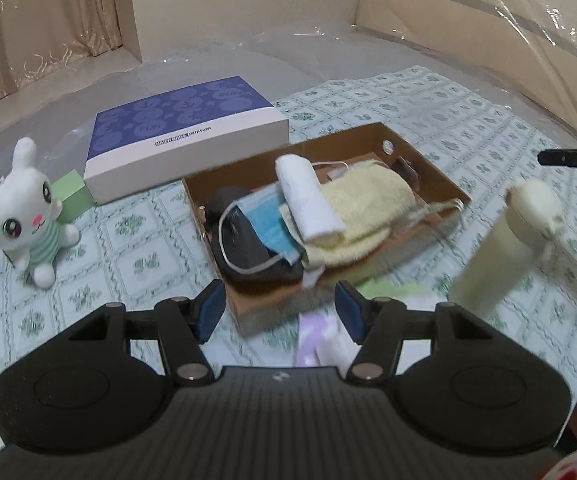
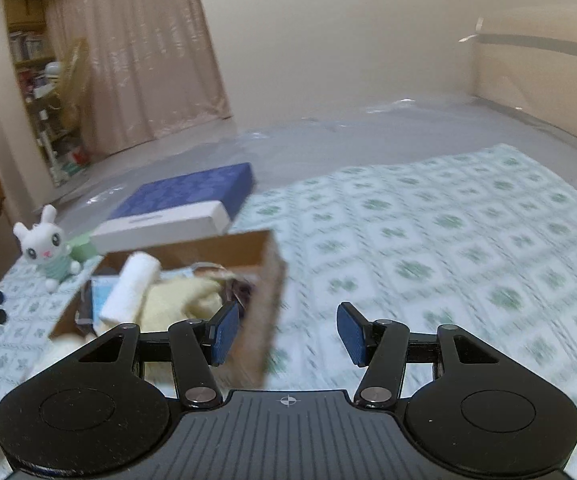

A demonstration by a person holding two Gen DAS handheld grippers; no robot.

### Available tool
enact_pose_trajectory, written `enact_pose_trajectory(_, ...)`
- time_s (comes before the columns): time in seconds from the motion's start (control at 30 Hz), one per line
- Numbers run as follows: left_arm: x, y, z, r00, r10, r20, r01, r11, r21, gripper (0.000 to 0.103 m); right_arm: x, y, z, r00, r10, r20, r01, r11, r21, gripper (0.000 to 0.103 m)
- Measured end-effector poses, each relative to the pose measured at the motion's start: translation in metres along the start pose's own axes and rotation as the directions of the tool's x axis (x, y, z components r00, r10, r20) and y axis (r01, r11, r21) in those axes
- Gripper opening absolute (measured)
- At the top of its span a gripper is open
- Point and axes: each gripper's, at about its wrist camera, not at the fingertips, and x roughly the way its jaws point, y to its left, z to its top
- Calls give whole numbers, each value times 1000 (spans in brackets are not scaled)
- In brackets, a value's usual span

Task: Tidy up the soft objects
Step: 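Move the left gripper to the white cloth and grasp it, then lift the white cloth with the left gripper while the right gripper approaches the brown hair tie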

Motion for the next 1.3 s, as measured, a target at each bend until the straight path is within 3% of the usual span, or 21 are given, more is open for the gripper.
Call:
enact_pose_trajectory(0.3,-15,-40,-45,1000,-26,14,25,998,51,58,-56,20,-81,1000,-22,-15,23,998,62,55)
enact_pose_trajectory(0.6,-11,-86,-60,997,-63,37,58,992,115,58,-53,84,-132,998,51,-45,-45,989,138,55)
enact_pose_trajectory(0.83,4,-116,-73,999,-6,54,-6,975,220,65,-33,109,-136,997,53,-64,-43,988,145,55)
enact_pose_trajectory(1.0,23,-138,-85,993,70,90,-97,935,341,65,-28,113,-135,996,55,-66,-46,989,138,55)
enact_pose_trajectory(1.07,29,-141,-88,989,96,114,-132,918,374,60,-28,112,-135,997,48,-66,-38,989,143,55)
enact_pose_trajectory(1.1,32,-141,-88,988,99,115,-136,915,380,48,-29,110,-136,997,44,-66,-34,988,148,55)
enact_pose_trajectory(1.13,33,-140,-88,989,93,112,-129,918,375,27,-29,110,-136,997,40,-66,-30,988,152,55)
enact_pose_trajectory(1.2,31,-134,-86,989,83,121,-120,933,341,9,-30,108,-137,997,30,-64,-20,988,154,55)
enact_pose_trajectory(1.3,12,-115,-80,984,56,170,-98,964,249,6,-32,109,-137,998,21,-57,-12,988,153,55)
